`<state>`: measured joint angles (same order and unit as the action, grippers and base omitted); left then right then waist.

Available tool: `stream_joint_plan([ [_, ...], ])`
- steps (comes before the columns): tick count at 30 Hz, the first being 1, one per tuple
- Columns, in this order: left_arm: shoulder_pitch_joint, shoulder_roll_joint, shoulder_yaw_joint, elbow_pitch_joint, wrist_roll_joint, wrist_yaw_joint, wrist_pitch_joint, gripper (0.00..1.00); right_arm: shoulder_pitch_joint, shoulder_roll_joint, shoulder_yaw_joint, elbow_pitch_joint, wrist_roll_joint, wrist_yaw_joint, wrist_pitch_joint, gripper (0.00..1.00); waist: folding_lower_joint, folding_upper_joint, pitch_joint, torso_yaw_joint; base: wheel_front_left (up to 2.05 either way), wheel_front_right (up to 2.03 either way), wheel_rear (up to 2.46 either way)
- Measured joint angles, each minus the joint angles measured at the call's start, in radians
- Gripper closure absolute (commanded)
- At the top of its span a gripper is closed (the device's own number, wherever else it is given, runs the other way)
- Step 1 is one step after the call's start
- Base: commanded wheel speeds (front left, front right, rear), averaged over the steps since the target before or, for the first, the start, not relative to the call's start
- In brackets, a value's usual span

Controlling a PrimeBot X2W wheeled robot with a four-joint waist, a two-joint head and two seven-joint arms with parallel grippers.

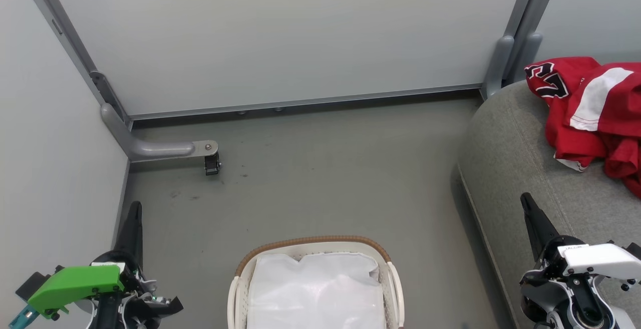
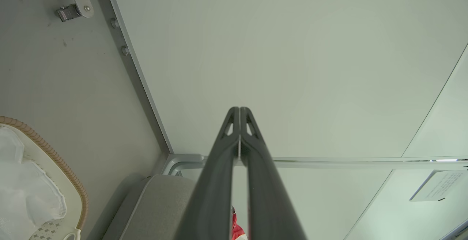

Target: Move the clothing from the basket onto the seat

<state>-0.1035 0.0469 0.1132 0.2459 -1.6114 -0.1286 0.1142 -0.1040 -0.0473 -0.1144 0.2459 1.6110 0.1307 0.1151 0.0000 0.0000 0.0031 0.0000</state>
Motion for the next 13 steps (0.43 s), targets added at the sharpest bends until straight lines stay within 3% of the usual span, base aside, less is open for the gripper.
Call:
stream_joint_plan([
  [13, 0.0, 0.0, 0.0, 0.0, 0.0, 0.0, 0.0, 1.0, 0.0, 0.0, 0.0, 0.0, 0.0, 0.0, 0.0, 1.0, 0.0, 0.0, 0.0, 0.0, 0.0, 0.0, 0.0],
])
